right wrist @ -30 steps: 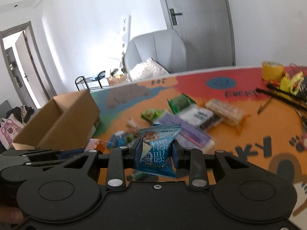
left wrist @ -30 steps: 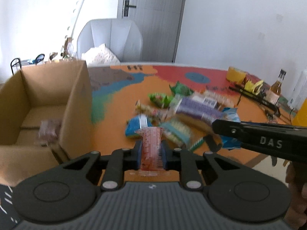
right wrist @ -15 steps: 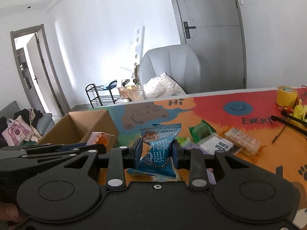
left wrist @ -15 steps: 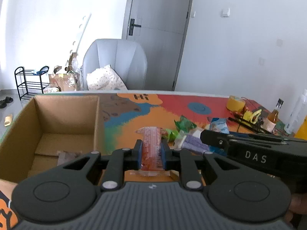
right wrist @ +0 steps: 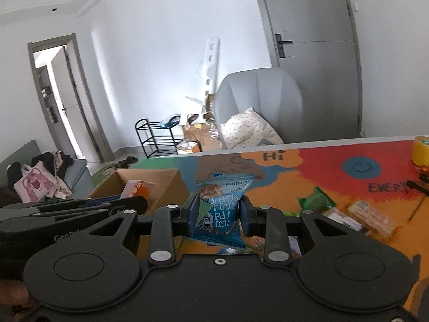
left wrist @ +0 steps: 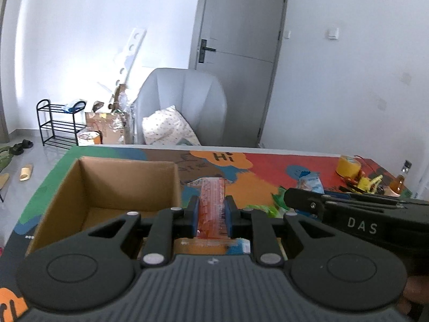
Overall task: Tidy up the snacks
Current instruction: 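Carry both snacks to the box and release them inside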
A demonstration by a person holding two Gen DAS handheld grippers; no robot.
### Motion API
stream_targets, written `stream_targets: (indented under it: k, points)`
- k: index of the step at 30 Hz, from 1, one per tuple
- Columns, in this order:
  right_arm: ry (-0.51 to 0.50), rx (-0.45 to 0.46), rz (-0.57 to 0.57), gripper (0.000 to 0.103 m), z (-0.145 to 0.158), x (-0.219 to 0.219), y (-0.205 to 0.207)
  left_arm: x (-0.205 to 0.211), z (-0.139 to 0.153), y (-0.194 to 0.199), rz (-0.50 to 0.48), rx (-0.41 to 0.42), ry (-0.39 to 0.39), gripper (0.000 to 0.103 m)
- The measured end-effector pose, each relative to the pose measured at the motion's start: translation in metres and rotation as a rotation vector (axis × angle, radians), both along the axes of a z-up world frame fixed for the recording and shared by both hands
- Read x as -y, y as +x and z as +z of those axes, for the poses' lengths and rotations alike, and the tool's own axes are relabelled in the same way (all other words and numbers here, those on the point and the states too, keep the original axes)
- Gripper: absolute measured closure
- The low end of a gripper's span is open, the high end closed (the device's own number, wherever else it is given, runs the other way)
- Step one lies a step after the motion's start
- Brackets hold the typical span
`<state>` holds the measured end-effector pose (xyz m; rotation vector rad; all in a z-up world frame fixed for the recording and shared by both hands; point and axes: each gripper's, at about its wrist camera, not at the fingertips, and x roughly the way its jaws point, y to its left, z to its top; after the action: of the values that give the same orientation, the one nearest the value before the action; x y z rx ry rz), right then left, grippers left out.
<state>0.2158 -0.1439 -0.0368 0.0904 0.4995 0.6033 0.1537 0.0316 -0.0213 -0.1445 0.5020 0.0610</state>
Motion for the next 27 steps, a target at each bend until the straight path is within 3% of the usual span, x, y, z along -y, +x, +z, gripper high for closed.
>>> stream_targets:
  k: [27]
  points:
    - [0.041, -0.049, 0.153, 0.073, -0.002, -0.086, 0.033, -0.094, -0.003, 0.023, 0.228, -0.025, -0.038, 0.084]
